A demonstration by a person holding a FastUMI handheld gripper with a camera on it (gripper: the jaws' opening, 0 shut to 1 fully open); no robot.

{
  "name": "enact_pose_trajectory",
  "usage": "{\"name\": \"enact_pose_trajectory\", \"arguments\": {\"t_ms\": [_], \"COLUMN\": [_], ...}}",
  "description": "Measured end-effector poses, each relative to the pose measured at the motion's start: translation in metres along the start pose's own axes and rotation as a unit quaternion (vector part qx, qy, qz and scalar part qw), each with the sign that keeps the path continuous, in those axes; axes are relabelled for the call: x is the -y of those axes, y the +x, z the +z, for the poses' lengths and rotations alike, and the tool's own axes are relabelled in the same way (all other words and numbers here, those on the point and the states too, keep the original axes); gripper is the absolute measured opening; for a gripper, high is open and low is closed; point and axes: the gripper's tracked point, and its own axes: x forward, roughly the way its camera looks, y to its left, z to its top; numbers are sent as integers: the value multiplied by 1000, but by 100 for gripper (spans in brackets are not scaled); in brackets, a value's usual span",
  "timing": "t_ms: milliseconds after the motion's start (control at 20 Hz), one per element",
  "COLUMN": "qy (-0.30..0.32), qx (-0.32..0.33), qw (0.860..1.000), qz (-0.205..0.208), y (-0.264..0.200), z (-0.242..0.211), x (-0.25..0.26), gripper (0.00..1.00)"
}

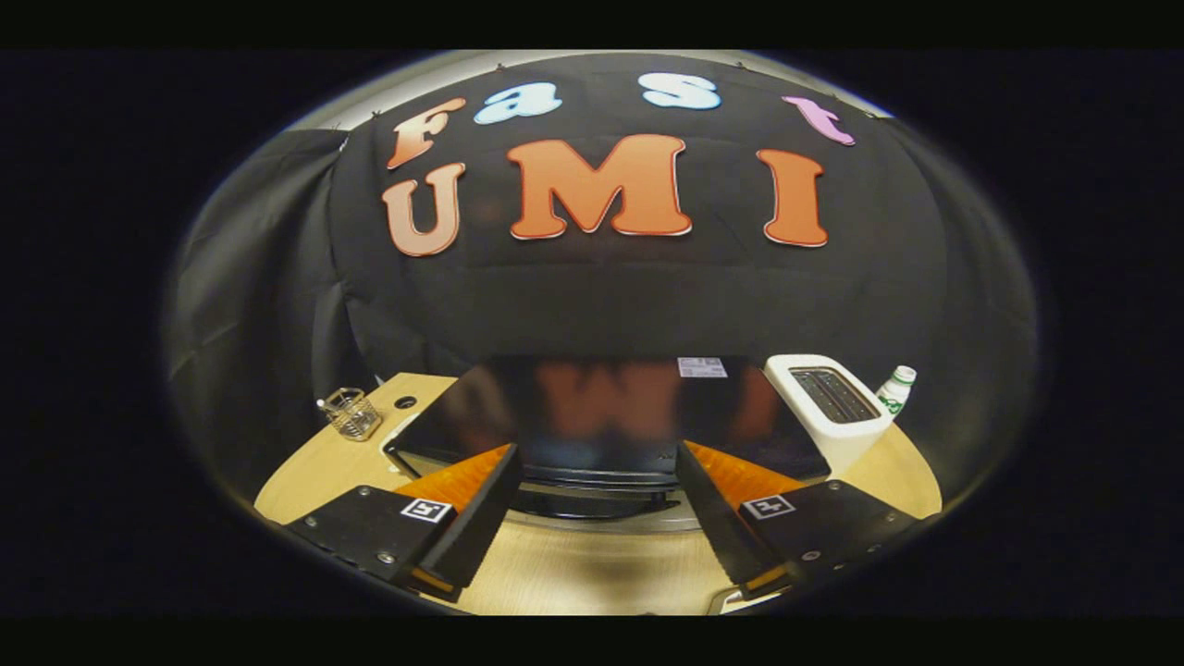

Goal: Open the toaster oven, put the food inside, and close the toaster oven door.

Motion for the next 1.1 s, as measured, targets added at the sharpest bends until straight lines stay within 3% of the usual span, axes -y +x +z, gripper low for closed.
{"name": "enact_pose_trajectory", "arguments": {"t_ms": [300, 650, 900, 1100], "qy": [-8, -10, -19, 47], "qx": [11, 26, -28, -101], "qw": [1000, 999, 998, 989], "qz": [-21, 19, 61, 92], "y": [1, -24, -51, -65], "z": [-10, -26, -59, -95], "x": [-6, -19, -27, -35], "gripper": [99, 92, 91, 91]}}
